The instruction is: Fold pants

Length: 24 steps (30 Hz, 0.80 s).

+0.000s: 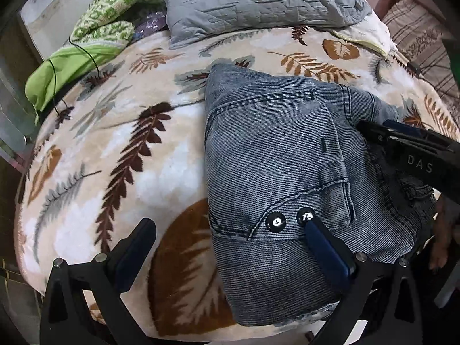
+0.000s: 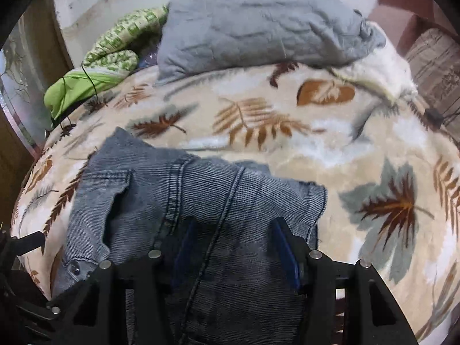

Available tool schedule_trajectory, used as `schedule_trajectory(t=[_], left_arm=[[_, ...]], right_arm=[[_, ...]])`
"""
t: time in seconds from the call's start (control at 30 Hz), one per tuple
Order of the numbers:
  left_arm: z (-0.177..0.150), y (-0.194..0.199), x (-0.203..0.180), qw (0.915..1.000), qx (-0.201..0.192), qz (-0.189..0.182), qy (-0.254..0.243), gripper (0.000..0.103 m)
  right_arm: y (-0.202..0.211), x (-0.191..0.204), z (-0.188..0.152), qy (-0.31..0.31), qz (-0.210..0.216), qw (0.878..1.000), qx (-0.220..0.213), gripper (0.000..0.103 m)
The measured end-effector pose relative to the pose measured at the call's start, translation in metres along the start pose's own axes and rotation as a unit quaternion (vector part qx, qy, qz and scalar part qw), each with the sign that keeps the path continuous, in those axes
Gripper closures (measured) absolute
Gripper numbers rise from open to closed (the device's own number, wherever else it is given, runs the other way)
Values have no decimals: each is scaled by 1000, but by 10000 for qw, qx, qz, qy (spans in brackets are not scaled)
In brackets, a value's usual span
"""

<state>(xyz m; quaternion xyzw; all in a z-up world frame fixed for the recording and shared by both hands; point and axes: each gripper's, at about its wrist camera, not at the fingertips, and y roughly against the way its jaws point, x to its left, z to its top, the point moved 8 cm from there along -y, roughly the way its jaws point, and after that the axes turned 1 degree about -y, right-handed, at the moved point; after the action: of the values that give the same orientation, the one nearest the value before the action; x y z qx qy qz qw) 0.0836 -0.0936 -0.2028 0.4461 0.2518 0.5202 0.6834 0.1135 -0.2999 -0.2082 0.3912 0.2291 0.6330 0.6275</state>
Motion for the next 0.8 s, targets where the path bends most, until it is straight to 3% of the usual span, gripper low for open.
schedule_trajectory(t=[0.27,0.53,0.8], left_arm=[[-4,-8,6,9982,82,-503,311,0],[10,30,42,9955,-467,-165,807,0],[21,83,64,9896,-1088,283,901,0]], right_arm=[[-11,-7,2,-176,67,9998,101,36],[8,-5,8,-147,73,9996,-248,36],[57,4,19,-68,281,9930,-1142,36]])
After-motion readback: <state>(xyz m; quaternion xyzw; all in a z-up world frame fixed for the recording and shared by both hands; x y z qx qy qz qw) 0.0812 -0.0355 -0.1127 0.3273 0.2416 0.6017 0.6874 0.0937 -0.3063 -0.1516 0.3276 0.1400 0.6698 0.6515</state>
